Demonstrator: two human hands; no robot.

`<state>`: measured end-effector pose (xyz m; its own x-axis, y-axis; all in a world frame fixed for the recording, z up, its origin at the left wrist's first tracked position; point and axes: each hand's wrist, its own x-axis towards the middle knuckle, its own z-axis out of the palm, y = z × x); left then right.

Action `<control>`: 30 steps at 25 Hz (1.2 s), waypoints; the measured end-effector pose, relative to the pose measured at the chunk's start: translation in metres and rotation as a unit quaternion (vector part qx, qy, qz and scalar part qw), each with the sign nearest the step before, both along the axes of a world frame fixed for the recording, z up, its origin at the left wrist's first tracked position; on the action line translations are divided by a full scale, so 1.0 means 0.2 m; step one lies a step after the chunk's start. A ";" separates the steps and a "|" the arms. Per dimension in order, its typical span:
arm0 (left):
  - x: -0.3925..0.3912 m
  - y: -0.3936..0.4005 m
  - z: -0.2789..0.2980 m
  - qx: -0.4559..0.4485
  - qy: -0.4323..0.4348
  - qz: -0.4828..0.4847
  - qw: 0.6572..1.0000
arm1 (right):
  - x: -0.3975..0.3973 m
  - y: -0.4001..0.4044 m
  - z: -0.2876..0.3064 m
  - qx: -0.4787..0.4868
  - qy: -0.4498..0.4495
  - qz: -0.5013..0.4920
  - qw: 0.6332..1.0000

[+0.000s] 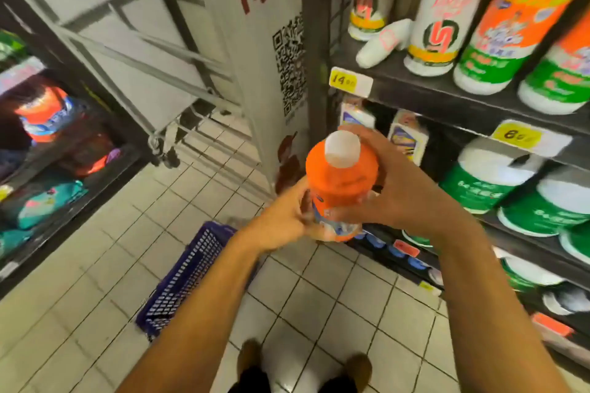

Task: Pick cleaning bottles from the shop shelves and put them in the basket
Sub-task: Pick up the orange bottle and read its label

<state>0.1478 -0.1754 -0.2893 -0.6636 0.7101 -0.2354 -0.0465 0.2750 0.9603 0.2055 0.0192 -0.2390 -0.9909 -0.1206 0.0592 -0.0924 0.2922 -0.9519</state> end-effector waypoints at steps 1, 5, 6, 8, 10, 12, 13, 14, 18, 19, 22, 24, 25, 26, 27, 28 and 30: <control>0.02 -0.15 -0.12 -0.021 -0.035 0.005 0.999 | -0.03 -0.12 -0.14 0.009 -0.028 0.023 0.999; 0.07 -0.75 -0.52 -0.026 -0.164 0.081 0.983 | -0.17 -0.70 -0.65 -0.010 -0.139 0.051 0.989; 0.07 -0.91 -0.62 -0.022 -0.182 0.109 0.977 | -0.20 -0.87 -0.77 -0.011 -0.150 0.040 0.988; 0.06 -1.19 -0.79 -0.025 -0.194 0.166 0.966 | -0.25 -1.18 -0.96 0.004 -0.159 0.024 0.987; 0.01 -1.52 -1.02 -0.049 -0.187 0.228 0.954 | -0.32 -1.55 -1.21 0.023 -0.181 0.028 0.983; -0.04 -1.82 -1.27 -0.077 -0.182 0.258 0.946 | -0.38 -1.89 -1.47 0.068 -0.211 0.026 0.975; -0.06 -1.96 -1.41 -0.083 -0.199 0.267 0.939 | -0.41 -2.05 -1.61 0.082 -0.229 0.021 0.970; -0.08 -2.10 -1.54 -0.084 -0.230 0.274 0.930 | -0.42 -2.19 -1.77 0.086 -0.248 0.013 0.965; -0.07 -2.48 -1.95 -0.061 -0.368 0.363 0.854 | -0.44 -2.59 -2.36 0.111 -0.311 0.011 0.944; -0.08 -2.58 -2.06 -0.059 -0.398 0.400 0.824 | -0.45 -2.67 -2.52 0.116 -0.323 0.010 0.939; -0.08 -2.85 -2.42 -0.091 -0.418 0.496 0.756 | -0.48 -2.88 -2.99 0.138 -0.348 0.020 0.927; -0.08 -2.98 -2.63 -0.112 -0.402 0.529 0.739 | -0.51 -2.99 -3.28 0.164 -0.350 0.044 0.921; -0.09 -3.05 -2.75 -0.120 -0.390 0.542 0.735 | -0.51 -3.04 -3.45 0.180 -0.348 0.059 0.918; -0.09 -3.12 -2.87 -0.135 -0.377 0.551 0.732 | -0.52 -3.09 -3.63 0.202 -0.344 0.074 0.914; -0.10 -3.19 -3.00 -0.152 -0.363 0.565 0.725 | -0.54 -3.14 -3.79 0.228 -0.336 0.090 0.910; -0.10 -3.27 -3.11 -0.170 -0.351 0.581 0.715 | -0.57 -3.18 -3.94 0.252 -0.330 0.106 0.903; -0.09 -3.40 -3.31 -0.180 -0.352 0.609 0.687 | -0.60 -3.25 -4.19 0.281 -0.332 0.118 0.893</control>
